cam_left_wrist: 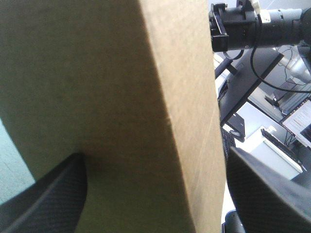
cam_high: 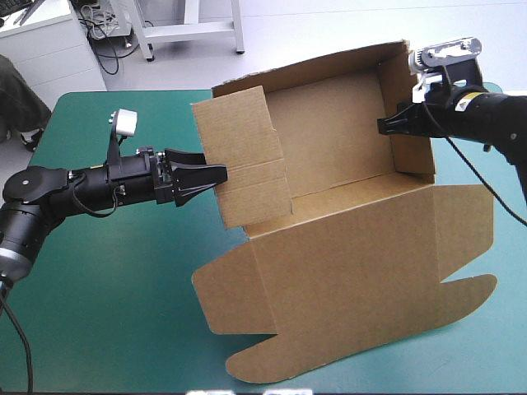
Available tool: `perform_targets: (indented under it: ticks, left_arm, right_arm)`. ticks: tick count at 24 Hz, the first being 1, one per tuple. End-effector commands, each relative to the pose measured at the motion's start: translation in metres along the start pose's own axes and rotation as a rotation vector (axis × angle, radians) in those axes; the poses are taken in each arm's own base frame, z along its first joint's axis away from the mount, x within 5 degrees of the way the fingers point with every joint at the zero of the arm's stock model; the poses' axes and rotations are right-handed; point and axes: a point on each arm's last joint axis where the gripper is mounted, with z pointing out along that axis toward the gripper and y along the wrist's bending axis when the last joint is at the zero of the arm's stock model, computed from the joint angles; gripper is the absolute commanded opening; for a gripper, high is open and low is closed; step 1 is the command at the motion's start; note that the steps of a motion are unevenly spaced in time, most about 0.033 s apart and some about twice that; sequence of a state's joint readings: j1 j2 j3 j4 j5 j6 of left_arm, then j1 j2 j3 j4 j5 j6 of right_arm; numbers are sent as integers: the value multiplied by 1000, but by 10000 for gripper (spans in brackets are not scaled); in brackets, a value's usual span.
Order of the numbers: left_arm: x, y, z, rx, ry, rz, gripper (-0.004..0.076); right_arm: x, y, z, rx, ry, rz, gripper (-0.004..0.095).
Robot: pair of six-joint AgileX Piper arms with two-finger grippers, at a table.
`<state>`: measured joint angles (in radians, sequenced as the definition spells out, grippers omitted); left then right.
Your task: Fold the box
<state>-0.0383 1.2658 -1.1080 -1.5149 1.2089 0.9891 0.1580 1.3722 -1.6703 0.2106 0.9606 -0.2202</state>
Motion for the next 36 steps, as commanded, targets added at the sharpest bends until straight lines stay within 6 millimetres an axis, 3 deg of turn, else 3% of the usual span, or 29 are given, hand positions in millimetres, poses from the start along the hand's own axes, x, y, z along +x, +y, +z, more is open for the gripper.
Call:
perform_targets:
  ticks: [1, 9, 15, 20, 28, 36]
  left_arm:
    - [-9, -28, -4, 146, -36, 20, 559]
    - [-11, -25, -4, 118, -60, 8, 559]
    - [-20, -15, -5, -92, -46, -5, 559]
    - [-36, -21, -9, -205, -54, 5, 554]
    - [-49, -51, 23, -397, -55, 88, 529]
    - [-55, -48, 38, -590, -4, 93, 447]
  right_arm:
    - [-16, 10, -17, 17, -146, 15, -17]
    - [-19, 19, -10, 10, -164, 25, -17]
    - [-22, 26, -7, 29, -188, 16, -17]
    - [-25, 28, -8, 21, -218, 39, -17]
    - [-28, 26, -8, 43, -252, 41, -17]
    - [-30, 26, -9, 41, -283, 74, -17]
